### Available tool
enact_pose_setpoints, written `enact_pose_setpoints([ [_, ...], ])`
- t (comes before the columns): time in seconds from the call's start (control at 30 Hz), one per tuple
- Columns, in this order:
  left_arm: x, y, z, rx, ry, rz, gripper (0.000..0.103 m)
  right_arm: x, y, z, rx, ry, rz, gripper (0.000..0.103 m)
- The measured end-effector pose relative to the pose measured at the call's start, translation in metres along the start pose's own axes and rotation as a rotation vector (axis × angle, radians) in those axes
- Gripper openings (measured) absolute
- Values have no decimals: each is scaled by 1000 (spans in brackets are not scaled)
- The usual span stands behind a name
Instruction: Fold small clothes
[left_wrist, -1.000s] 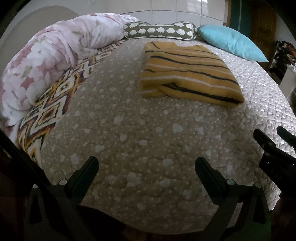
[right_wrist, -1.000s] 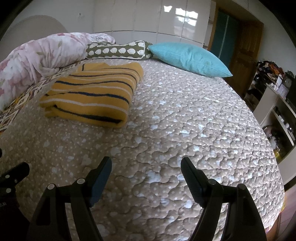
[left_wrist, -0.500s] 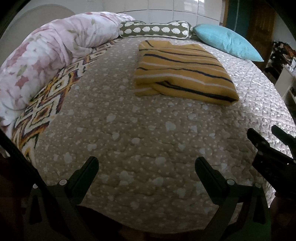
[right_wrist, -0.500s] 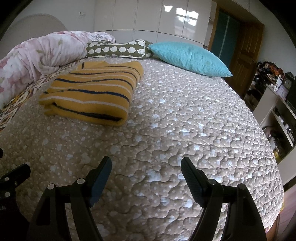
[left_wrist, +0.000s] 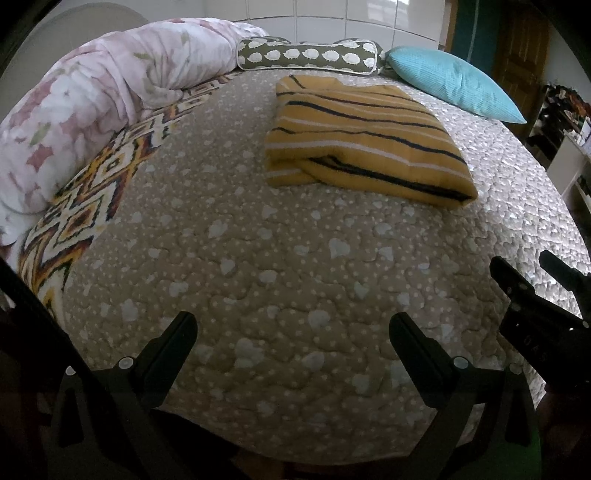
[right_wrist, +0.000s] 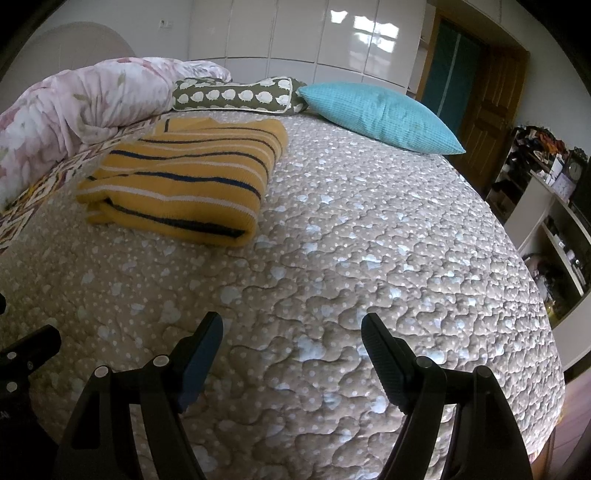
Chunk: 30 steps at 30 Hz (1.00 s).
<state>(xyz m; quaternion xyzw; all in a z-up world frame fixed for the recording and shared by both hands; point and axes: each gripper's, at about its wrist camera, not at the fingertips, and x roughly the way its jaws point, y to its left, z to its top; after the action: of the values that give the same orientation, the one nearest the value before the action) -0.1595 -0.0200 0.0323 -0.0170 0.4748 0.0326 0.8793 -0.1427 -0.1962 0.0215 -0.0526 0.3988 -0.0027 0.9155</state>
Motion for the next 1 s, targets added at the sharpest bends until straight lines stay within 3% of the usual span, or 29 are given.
enact_pose_setpoints([
  [1.0,7,2,0,-11,19,-10,103,8,5,0,-26,12,1,82],
])
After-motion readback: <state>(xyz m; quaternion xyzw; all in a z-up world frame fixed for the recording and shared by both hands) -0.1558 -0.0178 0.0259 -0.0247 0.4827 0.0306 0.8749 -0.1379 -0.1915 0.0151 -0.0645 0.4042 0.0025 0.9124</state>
